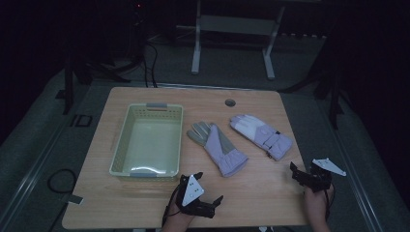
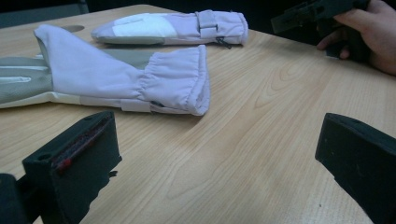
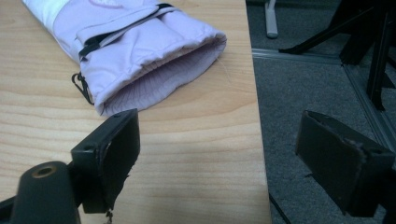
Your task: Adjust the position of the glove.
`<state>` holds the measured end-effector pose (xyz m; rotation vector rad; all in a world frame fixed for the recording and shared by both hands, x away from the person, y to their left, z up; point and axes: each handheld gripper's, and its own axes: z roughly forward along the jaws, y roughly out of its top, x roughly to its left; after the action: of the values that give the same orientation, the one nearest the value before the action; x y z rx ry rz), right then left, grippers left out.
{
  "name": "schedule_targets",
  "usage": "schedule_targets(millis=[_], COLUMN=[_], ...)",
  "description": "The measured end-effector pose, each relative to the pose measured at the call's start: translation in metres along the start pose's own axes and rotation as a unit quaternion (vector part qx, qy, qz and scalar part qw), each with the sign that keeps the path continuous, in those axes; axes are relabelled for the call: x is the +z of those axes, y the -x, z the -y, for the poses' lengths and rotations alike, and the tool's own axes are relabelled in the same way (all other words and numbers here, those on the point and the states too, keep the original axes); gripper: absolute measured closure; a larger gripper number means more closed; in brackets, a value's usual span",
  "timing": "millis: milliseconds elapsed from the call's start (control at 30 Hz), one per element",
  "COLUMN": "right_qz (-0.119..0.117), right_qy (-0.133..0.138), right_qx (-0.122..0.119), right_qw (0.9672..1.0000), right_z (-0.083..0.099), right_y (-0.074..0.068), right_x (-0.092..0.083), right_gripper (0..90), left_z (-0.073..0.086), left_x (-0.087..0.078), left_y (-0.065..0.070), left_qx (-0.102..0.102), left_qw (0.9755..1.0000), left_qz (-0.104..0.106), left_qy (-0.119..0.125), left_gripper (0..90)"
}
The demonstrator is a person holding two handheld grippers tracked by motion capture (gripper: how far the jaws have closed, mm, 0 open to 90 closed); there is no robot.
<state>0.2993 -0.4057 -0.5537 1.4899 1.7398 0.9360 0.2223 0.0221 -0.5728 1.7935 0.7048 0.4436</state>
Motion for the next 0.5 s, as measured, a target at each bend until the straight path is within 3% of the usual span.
schedule_targets(millis=[500], right_qz=[-0.009], right_qy=[-0.006], right_qx=[0.000], right_qw=[0.9999], right_z=[0.0002], right_y=[0.0008], right_x=[-0.0002], right_gripper=[13.7], left_z=[-0.0003], left_x=[0.0007], left_y=[-0.0040], left_qx=[-0.017], left_qw=[0.9998], left_qz=[0.007], left_qy=[-0.003], left_gripper=[0.0])
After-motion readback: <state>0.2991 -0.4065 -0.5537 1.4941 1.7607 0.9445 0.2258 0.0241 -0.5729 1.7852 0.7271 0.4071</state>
